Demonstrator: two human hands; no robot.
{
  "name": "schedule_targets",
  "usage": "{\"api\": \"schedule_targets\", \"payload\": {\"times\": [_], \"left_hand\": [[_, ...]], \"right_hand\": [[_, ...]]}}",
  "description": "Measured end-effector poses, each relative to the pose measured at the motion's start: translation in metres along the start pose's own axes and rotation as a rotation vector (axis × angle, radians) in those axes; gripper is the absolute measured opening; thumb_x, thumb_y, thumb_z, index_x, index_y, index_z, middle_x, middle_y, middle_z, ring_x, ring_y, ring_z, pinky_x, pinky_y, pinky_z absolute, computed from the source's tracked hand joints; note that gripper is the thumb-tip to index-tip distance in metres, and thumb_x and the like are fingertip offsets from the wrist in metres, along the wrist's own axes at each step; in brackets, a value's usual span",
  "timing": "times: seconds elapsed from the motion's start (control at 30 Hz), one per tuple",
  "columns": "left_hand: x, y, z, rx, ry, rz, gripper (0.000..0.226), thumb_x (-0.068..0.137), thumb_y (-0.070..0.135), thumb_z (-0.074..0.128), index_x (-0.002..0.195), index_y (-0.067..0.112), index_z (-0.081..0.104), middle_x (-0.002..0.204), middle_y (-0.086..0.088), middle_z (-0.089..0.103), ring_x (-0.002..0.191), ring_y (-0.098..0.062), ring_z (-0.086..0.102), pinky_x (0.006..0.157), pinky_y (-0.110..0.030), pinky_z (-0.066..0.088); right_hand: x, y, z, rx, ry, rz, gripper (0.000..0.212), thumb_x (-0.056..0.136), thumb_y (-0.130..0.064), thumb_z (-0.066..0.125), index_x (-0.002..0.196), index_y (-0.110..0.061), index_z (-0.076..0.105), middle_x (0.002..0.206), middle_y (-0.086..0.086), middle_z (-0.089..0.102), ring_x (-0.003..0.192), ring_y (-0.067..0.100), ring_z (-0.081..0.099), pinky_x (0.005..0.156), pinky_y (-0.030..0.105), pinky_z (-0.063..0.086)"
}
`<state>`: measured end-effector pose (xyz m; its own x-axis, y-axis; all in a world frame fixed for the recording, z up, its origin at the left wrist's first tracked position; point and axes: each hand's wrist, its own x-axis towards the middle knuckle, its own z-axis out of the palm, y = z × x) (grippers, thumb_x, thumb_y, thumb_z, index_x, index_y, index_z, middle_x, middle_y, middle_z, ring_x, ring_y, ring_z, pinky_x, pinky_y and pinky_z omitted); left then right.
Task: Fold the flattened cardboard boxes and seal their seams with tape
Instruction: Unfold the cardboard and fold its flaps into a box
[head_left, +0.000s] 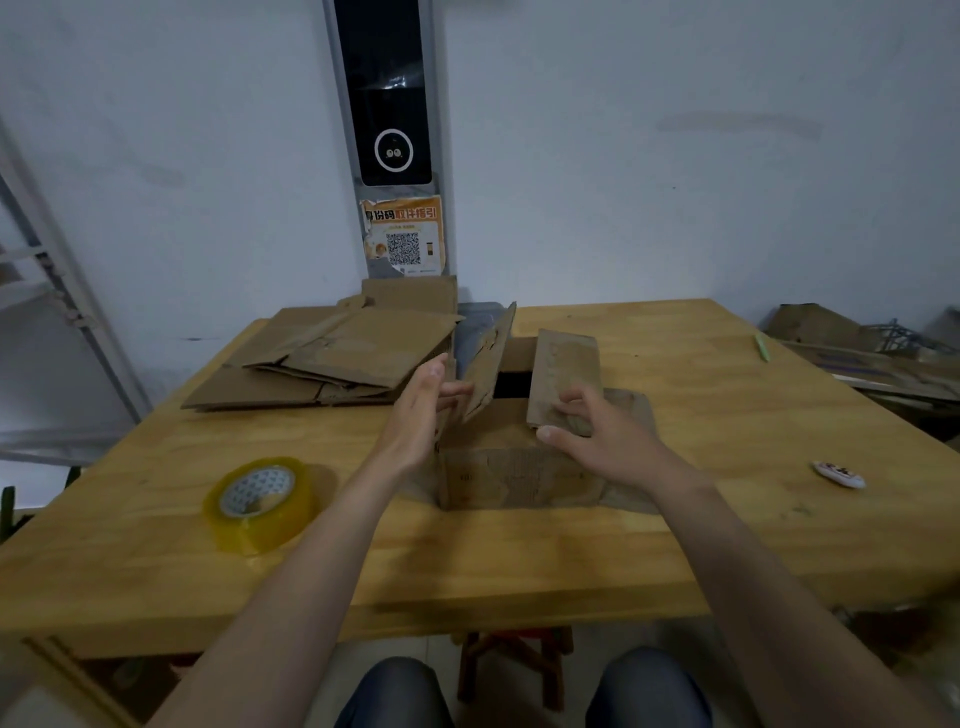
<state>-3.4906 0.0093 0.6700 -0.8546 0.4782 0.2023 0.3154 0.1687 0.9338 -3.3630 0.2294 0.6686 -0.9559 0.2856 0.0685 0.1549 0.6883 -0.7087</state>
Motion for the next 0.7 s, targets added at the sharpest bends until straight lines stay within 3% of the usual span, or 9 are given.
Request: {"api": "schedule_targets", "payload": {"times": [0.17, 0.27, 0.4, 0.5, 0.6, 0.7], "left_hand": [[-0.002, -0.001, 0.015, 0.203, -0.048, 0.001, 0.067, 0.103, 0.067, 0.014, 0.158, 0.032, 0.032, 0.126, 0.018, 0.069, 0.132, -0.001, 0.039, 0.107, -0.035, 0.027], [-0.003, -0.004, 0.026, 0.265, -0.046, -0.016, 0.072, 0.096, 0.077, 0.017, 0.152, 0.037, 0.039, 0.127, 0.02, 0.067, 0.133, -0.004, 0.048, 0.109, -0.04, 0.034], [-0.005, 0.009, 0.042, 0.282, 0.008, -0.048, 0.062, 0.103, 0.068, 0.023, 0.14, 0.03, 0.054, 0.123, 0.016, 0.07, 0.119, -0.004, 0.053, 0.095, -0.035, 0.037], [-0.004, 0.022, 0.054, 0.253, 0.012, -0.072, 0.064, 0.104, 0.066, 0.026, 0.125, 0.024, 0.069, 0.107, 0.013, 0.077, 0.115, -0.006, 0.058, 0.099, -0.039, 0.046], [0.005, 0.03, 0.062, 0.249, -0.06, -0.105, 0.054, 0.102, 0.065, 0.036, 0.119, 0.028, 0.071, 0.089, 0.017, 0.078, 0.101, -0.009, 0.068, 0.087, -0.046, 0.06], [0.033, 0.036, 0.065, 0.398, -0.11, -0.062, 0.028, 0.1, 0.053, 0.051, 0.108, 0.033, 0.069, 0.087, 0.016, 0.077, 0.09, -0.01, 0.072, 0.083, -0.041, 0.06]], "right_hand": [[-0.001, 0.003, 0.0, 0.054, 0.037, 0.018, 0.064, 0.092, -0.068, 0.054, 0.139, -0.026, 0.038, 0.147, -0.007, 0.052, 0.134, 0.012, 0.046, 0.098, 0.032, 0.042], [0.001, 0.009, 0.0, -0.037, 0.022, 0.013, 0.057, 0.091, -0.068, 0.056, 0.131, -0.031, 0.042, 0.142, -0.006, 0.053, 0.133, 0.013, 0.046, 0.097, 0.032, 0.043], [-0.001, 0.007, -0.007, -0.112, 0.066, 0.011, 0.051, 0.089, -0.068, 0.059, 0.122, -0.029, 0.053, 0.127, -0.007, 0.057, 0.118, 0.013, 0.054, 0.088, 0.032, 0.046], [0.0, 0.007, -0.02, -0.151, 0.116, 0.062, 0.059, 0.081, -0.08, 0.057, 0.113, -0.031, 0.054, 0.118, -0.007, 0.059, 0.112, 0.015, 0.056, 0.089, 0.038, 0.051], [0.003, 0.006, -0.027, -0.281, 0.061, 0.123, 0.074, 0.07, -0.085, 0.063, 0.122, -0.033, 0.052, 0.134, -0.002, 0.051, 0.132, 0.025, 0.039, 0.103, 0.048, 0.045], [0.004, 0.001, -0.027, -0.35, -0.021, 0.173, 0.071, 0.073, -0.075, 0.071, 0.126, -0.033, 0.052, 0.144, 0.001, 0.039, 0.142, 0.029, 0.021, 0.109, 0.049, 0.037]]}}
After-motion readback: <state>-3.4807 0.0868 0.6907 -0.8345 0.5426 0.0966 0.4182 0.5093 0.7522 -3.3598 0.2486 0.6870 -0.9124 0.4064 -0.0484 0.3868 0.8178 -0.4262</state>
